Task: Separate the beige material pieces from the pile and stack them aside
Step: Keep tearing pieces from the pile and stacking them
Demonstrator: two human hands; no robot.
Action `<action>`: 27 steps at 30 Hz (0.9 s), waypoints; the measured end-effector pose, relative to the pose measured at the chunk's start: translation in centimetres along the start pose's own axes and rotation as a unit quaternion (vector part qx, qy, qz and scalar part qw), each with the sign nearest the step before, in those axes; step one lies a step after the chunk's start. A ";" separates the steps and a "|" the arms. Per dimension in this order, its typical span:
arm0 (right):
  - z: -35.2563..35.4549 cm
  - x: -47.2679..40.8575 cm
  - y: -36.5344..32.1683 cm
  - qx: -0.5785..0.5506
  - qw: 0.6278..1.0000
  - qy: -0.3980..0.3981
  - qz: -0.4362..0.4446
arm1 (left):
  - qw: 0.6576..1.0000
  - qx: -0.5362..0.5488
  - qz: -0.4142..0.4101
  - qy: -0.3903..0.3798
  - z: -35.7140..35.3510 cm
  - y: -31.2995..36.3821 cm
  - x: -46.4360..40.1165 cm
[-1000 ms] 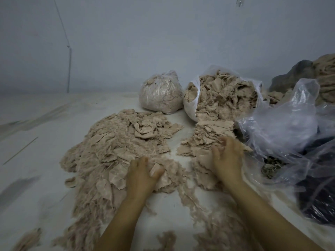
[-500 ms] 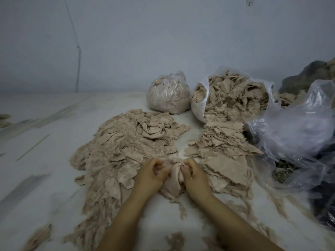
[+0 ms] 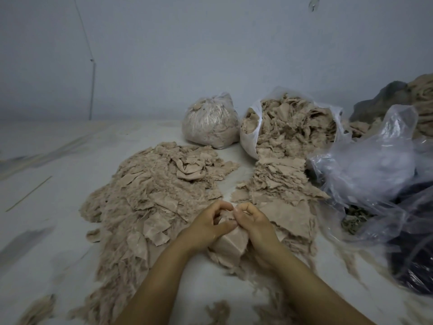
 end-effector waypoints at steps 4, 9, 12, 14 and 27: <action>0.3 0.2 0.1 0.073 0.990 0.112 0.052 | 0.999 -0.035 0.013 -0.033 0.2 -0.6 0.0; 0.9 -0.2 -0.5 0.102 0.976 0.177 0.081 | 0.985 0.167 0.041 -0.014 0.3 -1.1 0.6; 0.9 0.0 -0.6 0.109 0.975 0.179 0.073 | 0.986 0.160 0.033 0.043 0.9 -0.8 0.6; 0.3 0.2 -0.3 0.114 0.987 0.111 0.026 | 0.995 0.065 0.008 0.072 1.0 -0.5 0.3; 0.3 -0.3 0.0 0.029 0.983 0.182 0.017 | 0.997 0.005 0.065 -0.029 0.3 -1.6 0.9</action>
Point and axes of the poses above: each hand's wrist, its own x-axis away from the middle knuckle, its own z-axis out of the back of the hand, y = z × x, the point moved 4 cm from there along -x, towards the middle knuckle, and after that the axes turned 6 degrees about -x, right-handed, at the moved point
